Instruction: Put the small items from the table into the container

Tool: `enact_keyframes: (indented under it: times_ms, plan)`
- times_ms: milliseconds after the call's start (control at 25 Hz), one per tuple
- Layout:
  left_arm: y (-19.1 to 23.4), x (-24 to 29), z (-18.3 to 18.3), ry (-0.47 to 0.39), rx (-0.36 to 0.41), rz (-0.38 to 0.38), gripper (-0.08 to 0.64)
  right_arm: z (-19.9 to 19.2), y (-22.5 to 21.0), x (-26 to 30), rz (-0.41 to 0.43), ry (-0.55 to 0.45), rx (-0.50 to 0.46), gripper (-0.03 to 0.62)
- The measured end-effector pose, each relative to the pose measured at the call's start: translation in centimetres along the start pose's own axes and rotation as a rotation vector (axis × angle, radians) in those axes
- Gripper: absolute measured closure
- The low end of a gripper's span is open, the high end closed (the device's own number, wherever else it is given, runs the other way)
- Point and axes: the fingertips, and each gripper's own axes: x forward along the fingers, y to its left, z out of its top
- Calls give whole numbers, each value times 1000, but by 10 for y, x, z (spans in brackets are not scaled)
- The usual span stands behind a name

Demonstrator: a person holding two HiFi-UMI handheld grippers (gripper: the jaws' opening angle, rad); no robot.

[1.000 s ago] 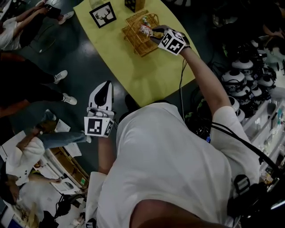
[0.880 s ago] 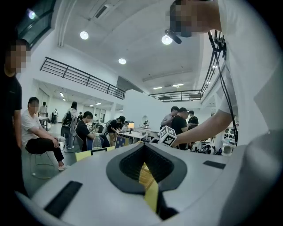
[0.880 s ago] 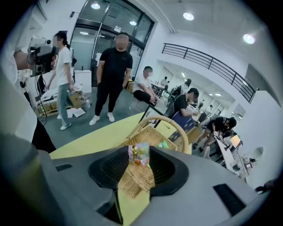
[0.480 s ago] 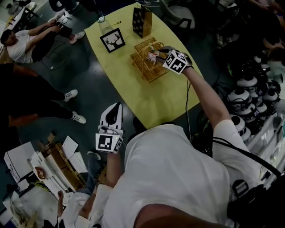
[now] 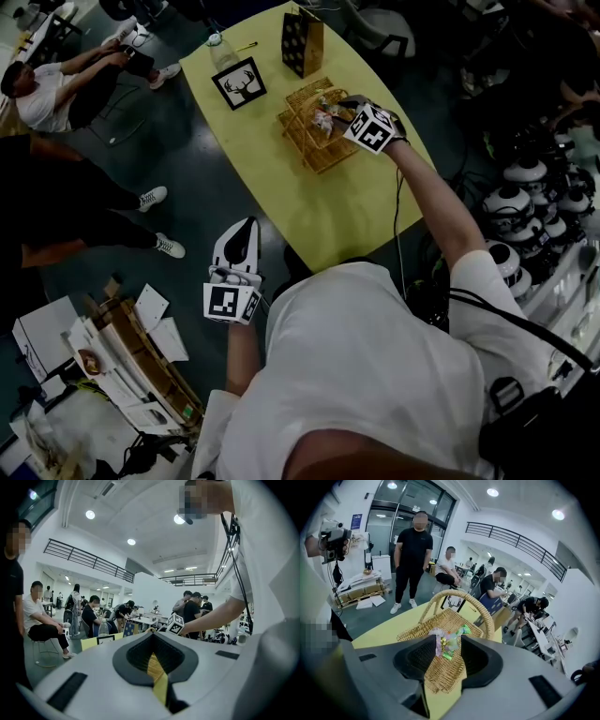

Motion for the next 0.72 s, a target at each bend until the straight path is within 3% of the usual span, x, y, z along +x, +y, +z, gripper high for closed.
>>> enact_keyframes:
  times_ms: [720]
  plan:
    - [5, -15, 2, -22, 12, -37, 552, 22, 17, -38, -30, -75, 64, 428]
